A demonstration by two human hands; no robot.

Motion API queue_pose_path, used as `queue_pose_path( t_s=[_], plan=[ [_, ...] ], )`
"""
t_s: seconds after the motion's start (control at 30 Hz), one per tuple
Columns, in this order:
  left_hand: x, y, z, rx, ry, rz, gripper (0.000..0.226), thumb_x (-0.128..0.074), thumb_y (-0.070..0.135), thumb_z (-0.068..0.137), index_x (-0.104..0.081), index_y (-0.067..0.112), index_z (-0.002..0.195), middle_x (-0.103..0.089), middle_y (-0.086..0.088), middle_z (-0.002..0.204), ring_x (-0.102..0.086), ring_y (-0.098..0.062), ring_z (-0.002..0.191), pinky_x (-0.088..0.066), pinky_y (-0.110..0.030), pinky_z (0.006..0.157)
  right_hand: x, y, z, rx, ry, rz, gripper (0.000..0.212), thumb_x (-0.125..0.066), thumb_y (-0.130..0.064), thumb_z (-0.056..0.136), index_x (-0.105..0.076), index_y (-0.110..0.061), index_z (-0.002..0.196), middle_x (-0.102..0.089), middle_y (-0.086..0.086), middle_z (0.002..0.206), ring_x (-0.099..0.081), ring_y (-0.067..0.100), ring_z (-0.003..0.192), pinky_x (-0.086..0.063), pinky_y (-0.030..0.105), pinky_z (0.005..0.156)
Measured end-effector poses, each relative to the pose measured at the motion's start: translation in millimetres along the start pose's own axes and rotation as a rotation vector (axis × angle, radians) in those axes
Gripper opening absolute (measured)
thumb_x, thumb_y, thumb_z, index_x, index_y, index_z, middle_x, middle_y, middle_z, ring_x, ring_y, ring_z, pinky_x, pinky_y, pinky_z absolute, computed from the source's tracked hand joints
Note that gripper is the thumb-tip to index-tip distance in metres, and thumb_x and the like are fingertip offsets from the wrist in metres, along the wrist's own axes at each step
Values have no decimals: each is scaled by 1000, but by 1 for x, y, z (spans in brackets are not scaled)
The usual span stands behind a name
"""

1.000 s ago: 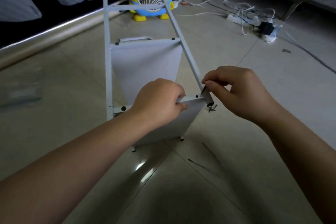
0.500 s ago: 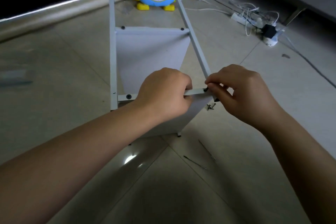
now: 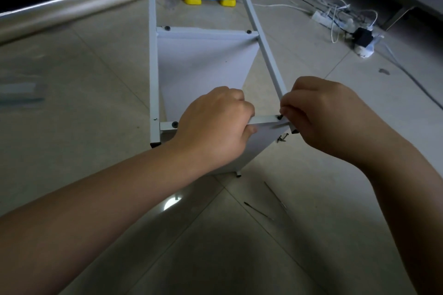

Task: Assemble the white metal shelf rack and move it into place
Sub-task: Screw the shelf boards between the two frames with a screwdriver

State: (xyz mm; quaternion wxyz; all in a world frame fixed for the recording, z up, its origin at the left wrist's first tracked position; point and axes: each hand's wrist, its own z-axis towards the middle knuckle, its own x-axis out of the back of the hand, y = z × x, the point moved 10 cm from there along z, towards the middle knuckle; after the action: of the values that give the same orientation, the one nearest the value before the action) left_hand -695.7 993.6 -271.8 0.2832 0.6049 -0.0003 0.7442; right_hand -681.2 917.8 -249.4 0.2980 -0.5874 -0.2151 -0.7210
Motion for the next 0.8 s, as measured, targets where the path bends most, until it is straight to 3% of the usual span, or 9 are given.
queue_pose_path(
  t_s=[0.07,0.2,0.27,0.37,0.53,0.67,0.8],
  plan=[
    [3,2,-1,7,-21,-9,25,-64,26,78,-69,5,67,-54,-5,62,-38,-14,61,-17,-11,51,0,-2,-1,10,4,-26,25,-47,-12,80,-65,1,66,-56,13,66,-53,28,49,-49,35,44],
    [5,1,-1,3,25,3,24,-63,27,82,-69,5,72,-53,-4,66,-38,-14,65,-17,-13,49,1,-7,-3,63,29,-34,25,-46,-11,81,-64,0,67,-56,13,66,-53,26,47,-48,33,42],
    [4,1,0,14,17,18,27,-56,32,89,-69,8,84,-48,1,74,-36,-12,72,-20,-15,49,5,-6,-6,67,52,-12,27,-42,-10,81,-65,-1,69,-56,12,66,-53,26,48,-47,32,41],
    [-7,-4,1,42,-71,10,31,-48,37,93,-66,13,102,-43,4,84,-33,-10,81,-25,-23,52,4,-6,-7,40,42,-20,14,-51,4,73,-64,0,70,-56,13,68,-53,28,48,-47,33,41],
    [-8,-4,0,37,-78,13,31,-49,36,92,-66,14,105,-42,4,83,-34,-10,81,-26,-25,65,-10,-6,-3,-23,-123,-86,21,-67,19,60,-61,0,64,-54,14,66,-51,27,45,-42,26,43],
    [-10,-4,-1,42,-97,10,32,-47,37,93,-65,15,106,-44,4,86,-33,-9,83,-26,-24,67,-6,-7,-1,-40,-90,-110,12,-60,4,71,-60,-1,60,-53,11,61,-48,25,41,-37,22,40],
    [-9,-2,-2,38,-79,-6,32,-47,38,93,-65,15,108,-50,2,91,-33,-9,84,-27,-24,68,-3,-7,-1,-127,-4,-87,23,-54,-14,76,-55,-3,56,-50,10,55,-32,15,39,-17,10,43]
  ],
)
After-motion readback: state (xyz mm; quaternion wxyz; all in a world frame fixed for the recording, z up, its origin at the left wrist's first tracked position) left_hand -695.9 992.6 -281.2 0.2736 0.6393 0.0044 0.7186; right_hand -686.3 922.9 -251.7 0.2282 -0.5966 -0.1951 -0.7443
